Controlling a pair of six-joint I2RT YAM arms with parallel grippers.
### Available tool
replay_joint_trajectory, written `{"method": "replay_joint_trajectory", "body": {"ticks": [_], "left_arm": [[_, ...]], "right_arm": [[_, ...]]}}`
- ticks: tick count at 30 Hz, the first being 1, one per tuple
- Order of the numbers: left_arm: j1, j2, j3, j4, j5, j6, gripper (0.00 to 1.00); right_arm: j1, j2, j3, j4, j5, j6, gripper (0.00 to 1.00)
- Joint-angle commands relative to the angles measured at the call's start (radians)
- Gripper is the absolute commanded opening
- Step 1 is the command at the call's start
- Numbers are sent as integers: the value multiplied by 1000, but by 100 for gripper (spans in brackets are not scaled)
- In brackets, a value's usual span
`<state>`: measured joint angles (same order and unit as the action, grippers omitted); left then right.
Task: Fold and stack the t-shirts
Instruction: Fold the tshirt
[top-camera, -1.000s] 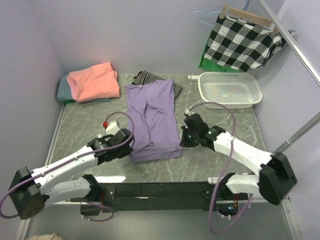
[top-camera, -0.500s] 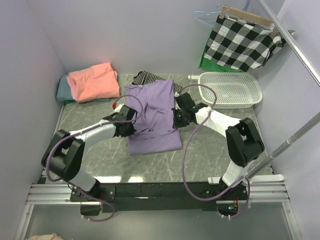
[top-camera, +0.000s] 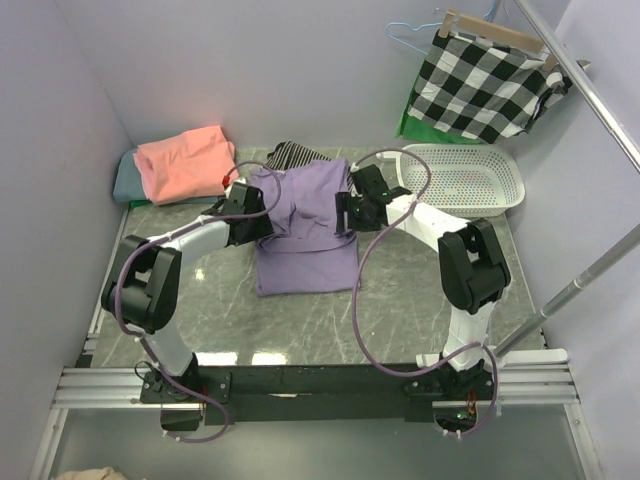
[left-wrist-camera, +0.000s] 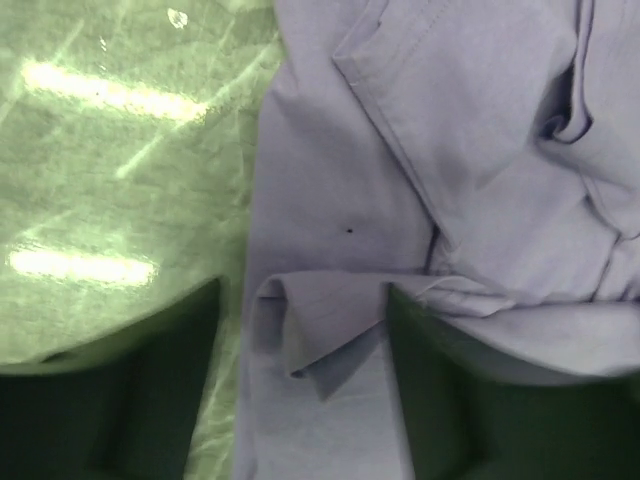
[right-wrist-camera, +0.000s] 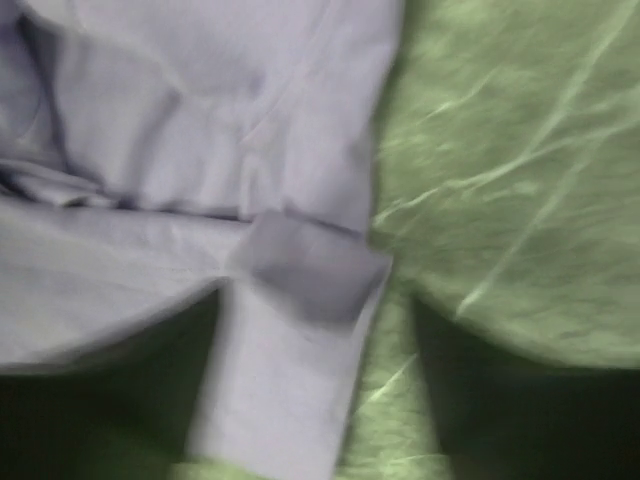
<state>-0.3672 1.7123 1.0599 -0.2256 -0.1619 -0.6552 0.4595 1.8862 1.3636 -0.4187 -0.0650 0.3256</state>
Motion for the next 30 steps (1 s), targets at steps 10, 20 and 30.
{"method": "replay_joint_trajectory", "body": {"ticks": [10,20,30], "left_arm": [[5,-253,-83,-26,207,63,80],[-18,-200,-163,66,429,28,76],[-18,-50,-75,129,375,28,75]], "right_arm": [[-16,-200,-119,49,-134,10,100],[7,-145,-166,106,-295,64,100],[7,-22,-81,110,-297,52,100]]}}
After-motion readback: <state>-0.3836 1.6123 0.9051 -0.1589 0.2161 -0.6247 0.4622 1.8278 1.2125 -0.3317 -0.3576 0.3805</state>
